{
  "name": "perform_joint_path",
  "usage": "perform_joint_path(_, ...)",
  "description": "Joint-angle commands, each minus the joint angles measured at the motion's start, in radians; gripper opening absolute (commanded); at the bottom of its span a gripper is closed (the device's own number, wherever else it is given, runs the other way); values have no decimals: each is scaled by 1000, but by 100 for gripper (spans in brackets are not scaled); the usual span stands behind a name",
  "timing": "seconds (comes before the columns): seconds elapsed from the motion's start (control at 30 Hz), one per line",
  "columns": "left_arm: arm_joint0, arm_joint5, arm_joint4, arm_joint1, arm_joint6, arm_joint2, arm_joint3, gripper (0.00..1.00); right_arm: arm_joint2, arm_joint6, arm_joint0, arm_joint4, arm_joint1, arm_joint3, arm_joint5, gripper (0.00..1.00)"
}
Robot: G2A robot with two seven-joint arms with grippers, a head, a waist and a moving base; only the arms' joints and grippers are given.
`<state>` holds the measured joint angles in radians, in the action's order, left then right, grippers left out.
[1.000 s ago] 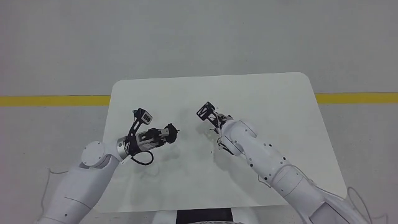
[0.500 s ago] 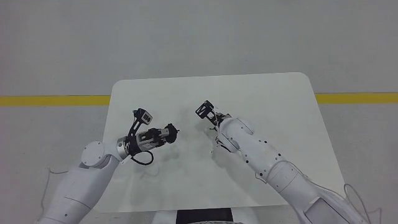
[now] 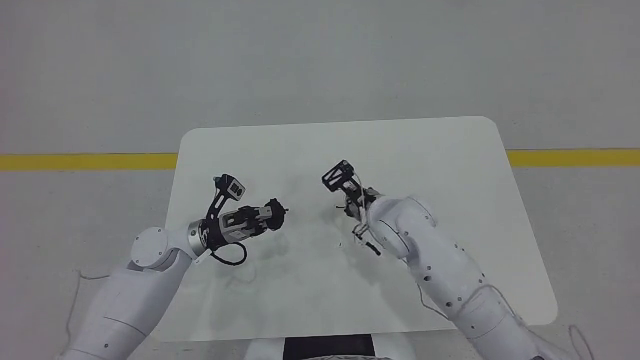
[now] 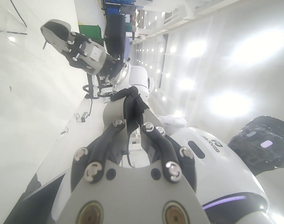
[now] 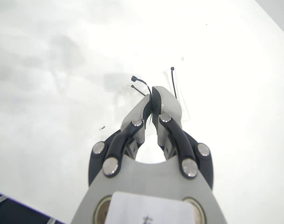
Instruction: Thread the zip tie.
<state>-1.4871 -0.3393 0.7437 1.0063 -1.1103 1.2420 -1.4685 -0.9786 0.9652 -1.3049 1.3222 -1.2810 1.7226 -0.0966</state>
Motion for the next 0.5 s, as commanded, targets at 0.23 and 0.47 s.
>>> perform_joint_path(0.23,0,0,0,0,0,0,0,0,-166,-167,-128,-272,29,103,-183,0)
perform_joint_path(0.47,0,0,0,0,0,0,0,0,-185,-198,-139,-350,33,96,-232,0)
